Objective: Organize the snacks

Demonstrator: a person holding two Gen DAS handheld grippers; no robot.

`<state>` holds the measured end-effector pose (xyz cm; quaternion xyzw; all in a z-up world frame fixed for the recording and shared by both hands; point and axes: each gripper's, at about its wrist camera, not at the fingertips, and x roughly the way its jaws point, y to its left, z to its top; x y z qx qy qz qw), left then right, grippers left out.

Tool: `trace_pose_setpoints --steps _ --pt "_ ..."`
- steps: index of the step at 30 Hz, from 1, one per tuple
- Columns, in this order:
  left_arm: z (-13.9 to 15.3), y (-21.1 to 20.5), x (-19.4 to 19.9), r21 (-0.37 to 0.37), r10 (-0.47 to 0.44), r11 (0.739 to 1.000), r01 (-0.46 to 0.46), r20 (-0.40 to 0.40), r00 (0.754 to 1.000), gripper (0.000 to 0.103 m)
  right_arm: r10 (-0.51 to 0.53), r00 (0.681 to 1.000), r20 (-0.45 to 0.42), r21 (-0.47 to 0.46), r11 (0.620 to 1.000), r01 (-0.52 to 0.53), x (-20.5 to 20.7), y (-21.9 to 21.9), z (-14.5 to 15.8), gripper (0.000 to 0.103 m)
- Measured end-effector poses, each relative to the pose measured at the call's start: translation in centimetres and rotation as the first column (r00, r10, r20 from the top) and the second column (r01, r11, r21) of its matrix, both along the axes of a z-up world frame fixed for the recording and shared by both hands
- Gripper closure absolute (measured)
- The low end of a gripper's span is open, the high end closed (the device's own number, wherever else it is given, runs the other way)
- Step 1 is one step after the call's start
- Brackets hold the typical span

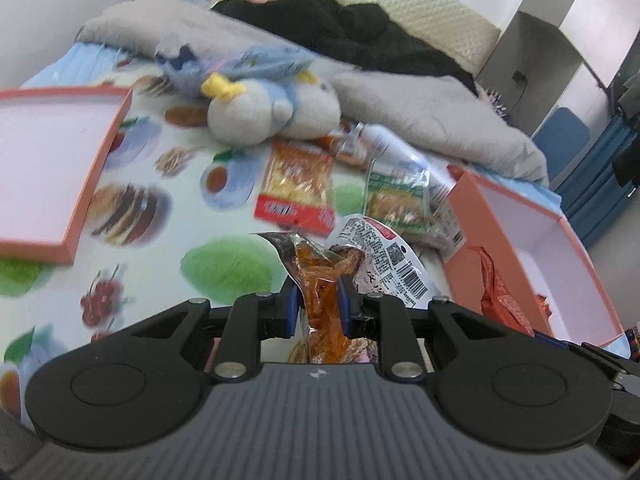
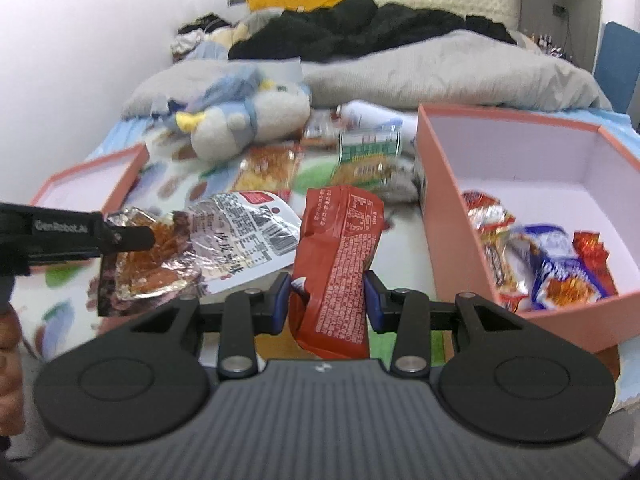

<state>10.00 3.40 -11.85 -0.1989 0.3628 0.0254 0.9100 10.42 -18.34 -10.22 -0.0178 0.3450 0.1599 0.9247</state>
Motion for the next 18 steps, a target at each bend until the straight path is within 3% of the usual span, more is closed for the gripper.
trace_pose_setpoints --steps 6,10,13,18 --pt "3.1 -0.6 1.3 0.001 -0.014 1.000 0.014 0.058 0.998 0.081 0.000 0.999 0.045 0.011 1.000 0.000 0.4 -0.2 2.5 0.062" --pt "5.3 -0.9 2.4 -0.021 -0.036 0.999 0.038 0.103 0.994 0.090 -0.013 0.995 0.096 0.013 1.000 0.011 0.9 -0.6 4.7 0.062" --pt "7.2 -1.7 3.4 -0.002 -0.070 0.997 0.071 0.145 0.987 0.095 -0.031 0.991 0.128 0.014 0.999 0.029 1.3 -1.2 6.1 0.062" --pt "8.8 -3.7 4.9 0.041 -0.135 0.991 0.129 0.182 0.974 0.097 -0.064 0.987 0.148 0.024 0.998 0.061 1.8 -2.5 7.0 0.062"
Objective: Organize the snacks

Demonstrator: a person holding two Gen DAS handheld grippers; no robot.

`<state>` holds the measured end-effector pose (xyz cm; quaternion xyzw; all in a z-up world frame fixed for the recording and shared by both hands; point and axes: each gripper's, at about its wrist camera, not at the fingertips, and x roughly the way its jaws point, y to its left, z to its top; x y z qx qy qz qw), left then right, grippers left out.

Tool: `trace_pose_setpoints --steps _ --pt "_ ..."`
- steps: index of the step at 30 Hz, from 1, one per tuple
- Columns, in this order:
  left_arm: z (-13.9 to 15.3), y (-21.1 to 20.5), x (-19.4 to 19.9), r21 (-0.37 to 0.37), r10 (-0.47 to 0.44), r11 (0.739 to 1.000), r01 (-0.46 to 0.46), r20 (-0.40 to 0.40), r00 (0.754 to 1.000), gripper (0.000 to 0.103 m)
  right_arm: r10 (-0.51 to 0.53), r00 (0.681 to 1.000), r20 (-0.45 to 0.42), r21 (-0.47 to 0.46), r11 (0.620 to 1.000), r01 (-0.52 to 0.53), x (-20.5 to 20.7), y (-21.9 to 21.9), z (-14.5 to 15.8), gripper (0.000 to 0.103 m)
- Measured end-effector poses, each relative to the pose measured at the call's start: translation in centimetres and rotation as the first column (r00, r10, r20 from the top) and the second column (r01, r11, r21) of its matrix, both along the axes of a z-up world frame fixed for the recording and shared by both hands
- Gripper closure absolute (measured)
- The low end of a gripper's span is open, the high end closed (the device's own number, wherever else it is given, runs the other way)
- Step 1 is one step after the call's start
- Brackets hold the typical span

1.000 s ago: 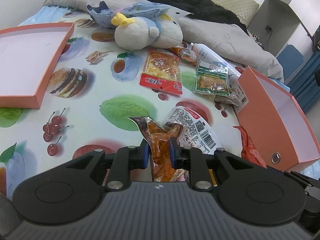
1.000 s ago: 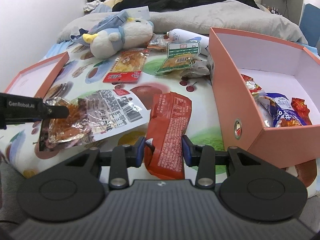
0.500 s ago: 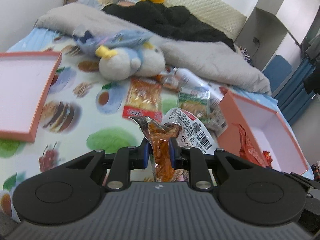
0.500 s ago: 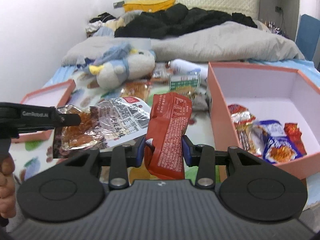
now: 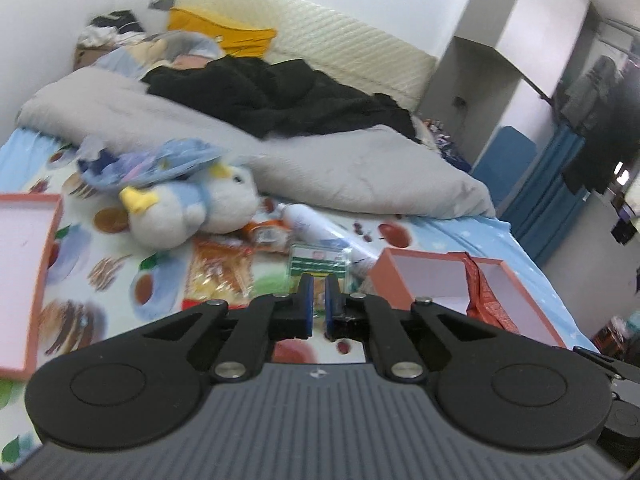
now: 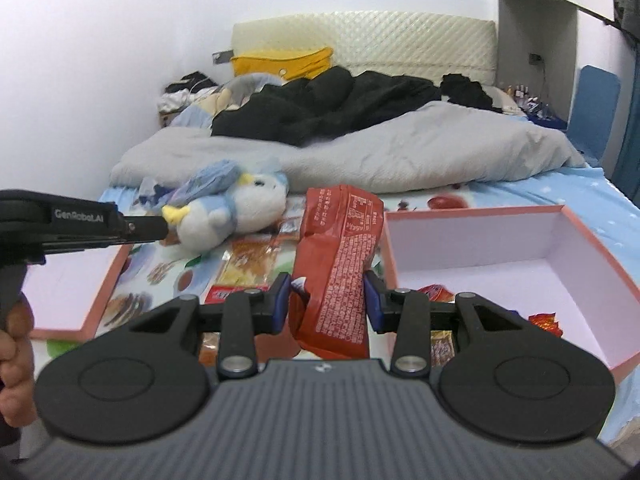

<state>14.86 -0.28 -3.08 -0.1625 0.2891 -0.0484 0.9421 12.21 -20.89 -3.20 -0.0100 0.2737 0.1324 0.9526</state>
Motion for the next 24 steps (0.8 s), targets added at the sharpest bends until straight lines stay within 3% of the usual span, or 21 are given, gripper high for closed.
trace_pose_setpoints --steps 4,9,11,13,14,16,18,22,24 --pt "-1.0 -1.2 0.7 0.043 -0.075 0.996 0.076 -0.022 0.997 0.096 -0.022 0.999 -0.027 0.000 1.000 0.022 0.3 -1.3 -0.8 0.062" --pt "-4.4 -1.2 0.9 0.099 -0.126 0.985 0.139 -0.123 0.984 0.095 -0.021 0.997 -0.070 0.006 1.000 0.021 -0.3 -2.0 -2.7 0.062" --pt "-6.1 -0.6 1.1 0.087 -0.123 0.986 0.140 -0.172 0.977 0.085 -0.015 0.996 -0.087 0.012 1.000 0.016 -0.6 -1.9 -3.4 0.062" --pt "-7.9 0.3 1.3 0.072 -0.119 0.988 0.137 -0.216 0.969 0.059 -0.005 0.995 -0.097 0.012 1.000 0.007 -1.0 -1.8 -3.9 0.062" --pt "-8.8 0.6 1.3 0.078 -0.115 0.988 0.136 -0.228 0.967 0.053 0.001 0.995 -0.101 0.013 1.000 0.000 -1.1 -1.6 -4.2 0.062" --pt "-10.3 1.0 1.7 0.114 -0.105 0.984 0.138 -0.254 0.961 0.031 0.008 0.994 -0.106 0.013 1.000 -0.006 -1.3 -1.6 -4.4 0.062" --pt "-11.7 1.4 2.3 0.145 -0.108 0.977 0.153 -0.281 0.954 0.015 0.010 0.993 -0.114 0.014 1.000 -0.008 -1.3 -1.5 -4.7 0.062" --pt "-13.8 1.4 3.6 0.177 -0.158 0.959 0.221 -0.314 0.936 0.006 0.009 0.993 -0.118 0.008 1.000 -0.008 -1.2 -1.4 -4.9 0.062" --pt "-14.7 1.0 4.3 0.216 -0.198 0.937 0.273 -0.316 0.928 0.003 0.010 0.993 -0.117 0.005 1.000 -0.009 -1.2 -1.3 -4.9 0.062"
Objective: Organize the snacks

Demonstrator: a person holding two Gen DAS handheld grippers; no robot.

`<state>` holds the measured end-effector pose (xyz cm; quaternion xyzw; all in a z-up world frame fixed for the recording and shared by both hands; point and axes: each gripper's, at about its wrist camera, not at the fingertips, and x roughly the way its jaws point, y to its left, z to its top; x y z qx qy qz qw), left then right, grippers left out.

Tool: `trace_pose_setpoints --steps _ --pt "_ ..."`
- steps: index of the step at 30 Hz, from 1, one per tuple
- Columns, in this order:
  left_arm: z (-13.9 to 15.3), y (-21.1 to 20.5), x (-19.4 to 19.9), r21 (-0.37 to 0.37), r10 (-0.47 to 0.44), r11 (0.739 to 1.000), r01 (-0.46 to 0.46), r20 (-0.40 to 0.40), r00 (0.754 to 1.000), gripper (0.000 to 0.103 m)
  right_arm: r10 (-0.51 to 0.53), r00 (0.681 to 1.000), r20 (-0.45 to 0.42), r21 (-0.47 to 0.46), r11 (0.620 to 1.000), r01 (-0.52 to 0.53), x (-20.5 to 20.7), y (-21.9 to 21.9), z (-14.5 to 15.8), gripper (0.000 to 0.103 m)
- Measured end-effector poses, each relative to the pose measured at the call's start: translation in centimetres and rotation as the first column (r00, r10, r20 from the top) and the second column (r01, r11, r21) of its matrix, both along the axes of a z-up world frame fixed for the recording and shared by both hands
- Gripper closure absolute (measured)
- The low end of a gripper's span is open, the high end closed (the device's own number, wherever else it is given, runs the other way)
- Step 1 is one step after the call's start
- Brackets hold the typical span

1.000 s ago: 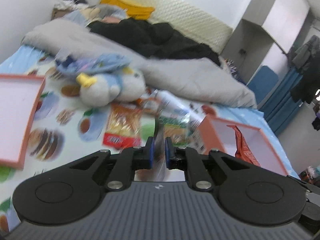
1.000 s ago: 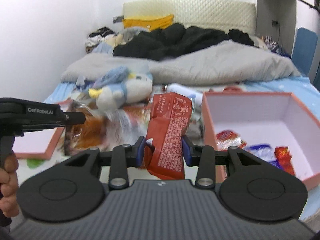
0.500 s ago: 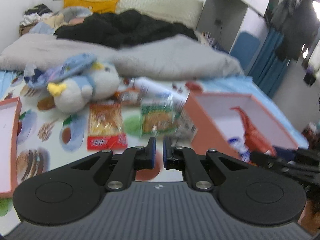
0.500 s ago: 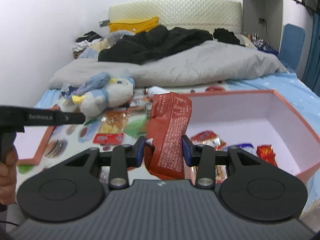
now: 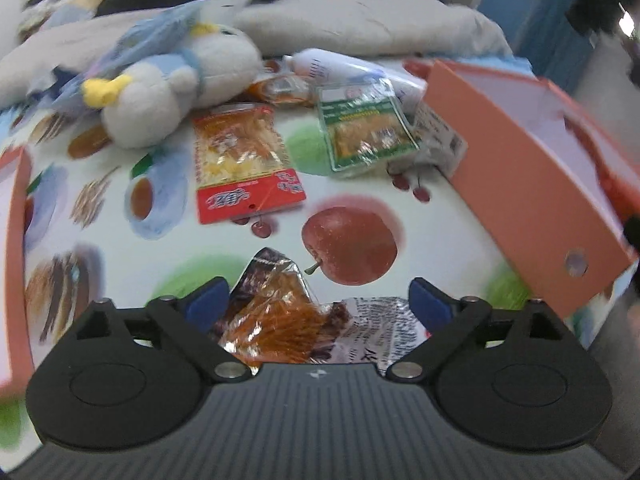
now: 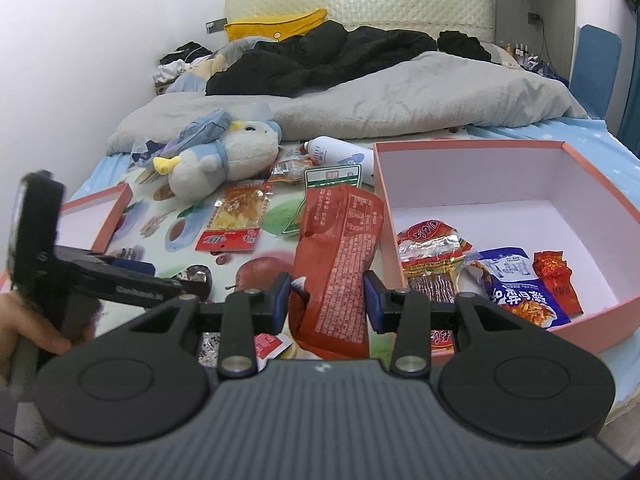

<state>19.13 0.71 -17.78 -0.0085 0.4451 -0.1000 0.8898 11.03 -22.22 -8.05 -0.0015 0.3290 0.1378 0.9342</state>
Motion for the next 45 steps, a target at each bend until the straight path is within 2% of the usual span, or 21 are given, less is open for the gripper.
trace_pose_setpoints --steps 4,7,10,15,20,23,28,40,45 --pt "-1.8 -0.9 1.2 0.083 -0.072 0.994 0.073 -0.018 0.997 0.003 -0.001 1.000 -0.002 -0.004 1.000 0.001 0.1 0.0 0.0 0.062" --pt "-2.8 -1.3 1.7 0.083 -0.107 0.990 0.111 -0.058 0.993 0.003 -0.002 1.000 -0.006 -0.007 1.000 0.002 0.1 0.1 -0.2 0.062" --pt "-3.4 -1.7 1.6 0.125 -0.126 0.984 0.131 -0.047 0.991 0.002 0.001 1.000 -0.012 -0.012 1.000 -0.002 0.1 0.2 -0.4 0.062" --pt "-4.4 -1.8 1.6 0.128 -0.123 0.984 0.127 -0.040 0.992 0.002 0.007 1.000 -0.017 -0.014 1.000 -0.007 0.1 0.3 -0.6 0.062" --pt "-5.0 -1.6 1.5 0.086 -0.080 0.993 0.084 -0.049 0.996 0.004 0.005 1.000 -0.016 -0.021 1.000 -0.005 0.1 0.3 -0.7 0.062" --pt "-5.1 -1.3 1.3 0.042 -0.049 0.998 0.052 -0.067 0.997 0.011 0.004 1.000 -0.025 -0.018 1.000 -0.005 0.2 0.3 -1.0 0.062" --pt "-4.7 -2.2 0.6 0.050 -0.033 0.998 0.037 -0.066 0.997 0.024 0.015 0.999 -0.035 -0.021 1.000 -0.016 0.2 0.8 -1.4 0.062" --pt "-3.5 -1.1 -0.5 -0.006 0.065 0.998 -0.066 -0.117 0.991 0.032 0.023 0.999 -0.041 -0.016 1.000 -0.024 0.5 1.4 -1.9 0.062" --pt "-1.9 -0.7 -0.9 -0.039 0.108 0.993 -0.113 -0.112 0.988 0.033 0.027 1.000 -0.016 -0.012 1.000 -0.027 0.5 1.4 -1.1 0.062"
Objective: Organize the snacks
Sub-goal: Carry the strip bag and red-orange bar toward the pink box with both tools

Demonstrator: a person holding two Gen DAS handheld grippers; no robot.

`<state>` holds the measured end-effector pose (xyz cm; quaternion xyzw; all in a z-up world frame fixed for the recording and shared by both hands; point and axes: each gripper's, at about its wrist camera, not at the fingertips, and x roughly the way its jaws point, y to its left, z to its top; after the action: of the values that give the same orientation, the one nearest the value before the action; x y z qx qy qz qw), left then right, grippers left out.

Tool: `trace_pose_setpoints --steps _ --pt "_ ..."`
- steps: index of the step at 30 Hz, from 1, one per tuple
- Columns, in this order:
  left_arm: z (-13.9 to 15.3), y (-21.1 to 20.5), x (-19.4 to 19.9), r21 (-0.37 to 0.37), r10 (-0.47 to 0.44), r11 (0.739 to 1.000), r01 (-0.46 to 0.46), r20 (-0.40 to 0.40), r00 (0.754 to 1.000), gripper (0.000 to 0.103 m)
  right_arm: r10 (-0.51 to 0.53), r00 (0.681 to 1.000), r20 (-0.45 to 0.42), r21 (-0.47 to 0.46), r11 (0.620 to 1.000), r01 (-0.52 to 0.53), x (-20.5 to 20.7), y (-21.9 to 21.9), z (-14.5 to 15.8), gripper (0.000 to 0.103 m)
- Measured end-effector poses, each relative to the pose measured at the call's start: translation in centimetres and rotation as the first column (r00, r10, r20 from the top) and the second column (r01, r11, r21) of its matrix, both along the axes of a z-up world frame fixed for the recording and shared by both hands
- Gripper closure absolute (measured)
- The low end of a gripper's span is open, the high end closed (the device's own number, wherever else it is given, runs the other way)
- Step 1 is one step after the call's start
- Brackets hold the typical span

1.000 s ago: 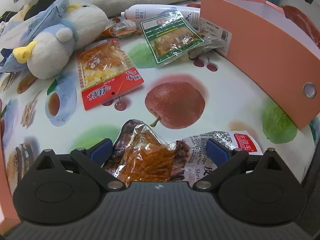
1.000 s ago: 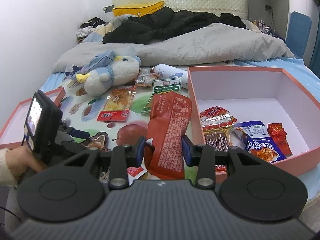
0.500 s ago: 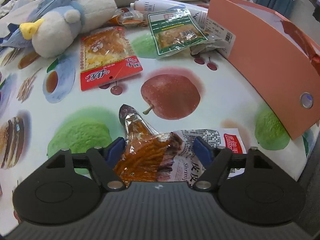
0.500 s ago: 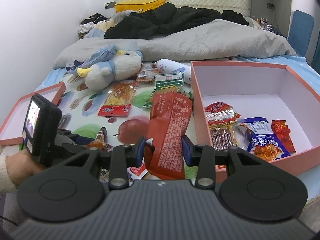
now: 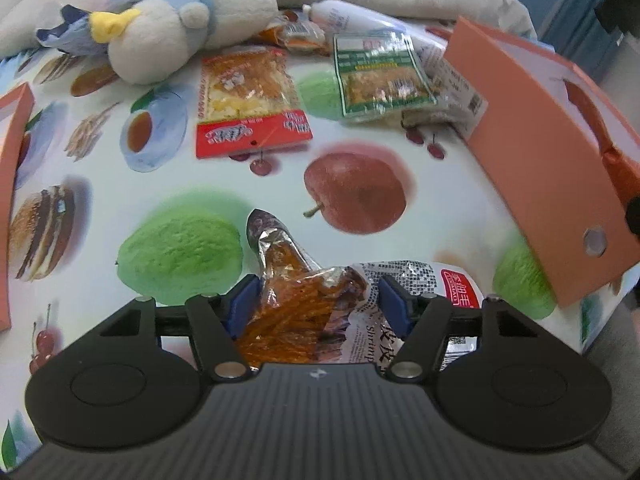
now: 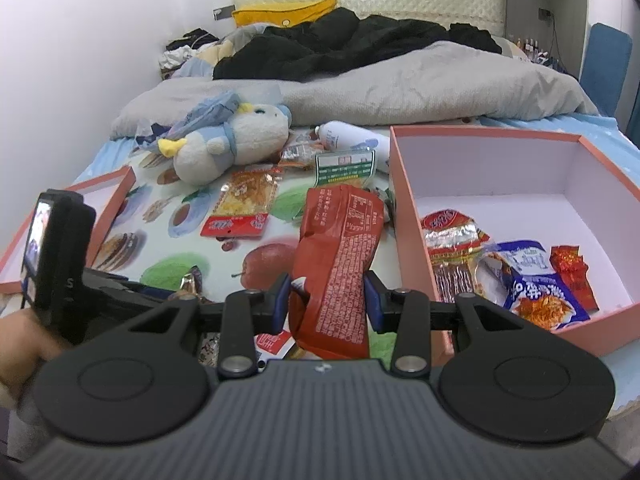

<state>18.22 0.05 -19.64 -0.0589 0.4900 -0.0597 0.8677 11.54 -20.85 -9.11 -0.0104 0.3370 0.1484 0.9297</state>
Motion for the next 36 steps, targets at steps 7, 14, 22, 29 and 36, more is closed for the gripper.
trace_pose_setpoints --steps 7,14,22,29,36 --pt "4.7 -0.1 0.7 -0.009 0.034 0.999 -0.033 0.085 0.996 0.033 -0.019 0.998 0.067 0.004 1.000 0.019 0.8 -0.8 2.3 0.062" --pt "10.6 -1.2 2.8 -0.045 0.056 0.998 -0.048 0.198 0.979 0.033 -0.058 0.987 0.148 0.006 0.998 0.058 2.2 -2.3 5.4 0.062" --pt "17.2 -4.0 5.4 -0.091 0.053 0.995 -0.025 0.312 0.949 0.033 -0.133 0.958 0.253 0.027 0.991 0.131 3.8 -5.2 9.4 0.062" --pt "20.9 -7.5 7.8 -0.145 0.040 0.989 0.015 0.367 0.930 0.033 -0.201 0.937 0.284 -0.008 0.977 0.213 5.6 -8.4 11.2 0.062" --pt "19.9 -12.6 10.8 -0.162 0.002 0.985 0.050 0.308 0.951 0.033 -0.296 0.929 0.221 -0.026 0.951 0.309 7.5 -12.3 9.6 0.062"
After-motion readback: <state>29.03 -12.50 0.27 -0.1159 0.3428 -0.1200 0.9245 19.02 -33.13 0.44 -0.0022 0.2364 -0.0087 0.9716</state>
